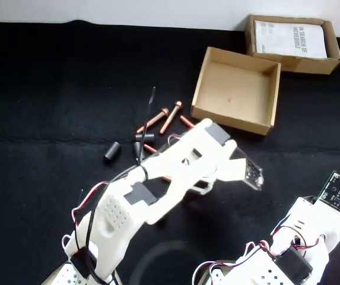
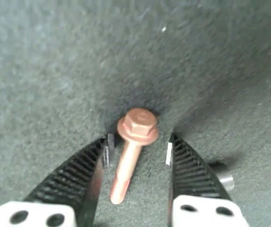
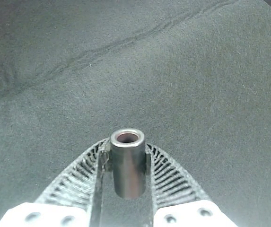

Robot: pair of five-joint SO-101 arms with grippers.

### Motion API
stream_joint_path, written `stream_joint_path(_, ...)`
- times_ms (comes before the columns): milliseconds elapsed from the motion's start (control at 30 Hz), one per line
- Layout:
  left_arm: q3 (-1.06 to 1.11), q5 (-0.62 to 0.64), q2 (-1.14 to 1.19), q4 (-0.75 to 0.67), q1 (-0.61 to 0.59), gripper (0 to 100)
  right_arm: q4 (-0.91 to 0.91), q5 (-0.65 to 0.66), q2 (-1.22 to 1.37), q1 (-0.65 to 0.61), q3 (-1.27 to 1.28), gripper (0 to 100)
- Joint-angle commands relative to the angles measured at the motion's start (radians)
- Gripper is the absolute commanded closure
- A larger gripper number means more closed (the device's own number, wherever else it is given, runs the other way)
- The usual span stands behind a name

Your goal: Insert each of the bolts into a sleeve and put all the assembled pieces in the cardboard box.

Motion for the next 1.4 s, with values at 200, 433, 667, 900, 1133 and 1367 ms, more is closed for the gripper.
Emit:
stream_joint_path(200, -0.031, 0.006, 0.016, -0.052, 0.012, 87, -0.025, 0.003, -0.01, 0.004, -0.002, 99.2)
stream_joint_path(433, -0.114, 0.078, 0.102, -0.049, -0.024, 99, -0.025, 0.003, -0.01, 0.004, -0.004, 99.2)
stream_joint_path(667, -0.254, 0.272, 0.056, 0.023, -0.025, 99, -0.022, 0.003, -0.01, 0.004, -0.013, 99.2)
stream_joint_path(900, -0.536, 0.611, -0.071, 0.173, -0.056, 99, -0.016, 0.002, -0.012, -0.108, -0.007, 99.2)
stream_joint_path(1133, -0.668, 0.709, -0.22, 0.183, -0.122, 99, -0.022, 0.002, -0.012, -0.315, -0.016, 99.2)
stream_joint_path(1367, -0.667, 0.988, -0.401, 0.181, -0.116, 99, -0.096, 0.002, -0.012, -0.467, -0.013, 99.2)
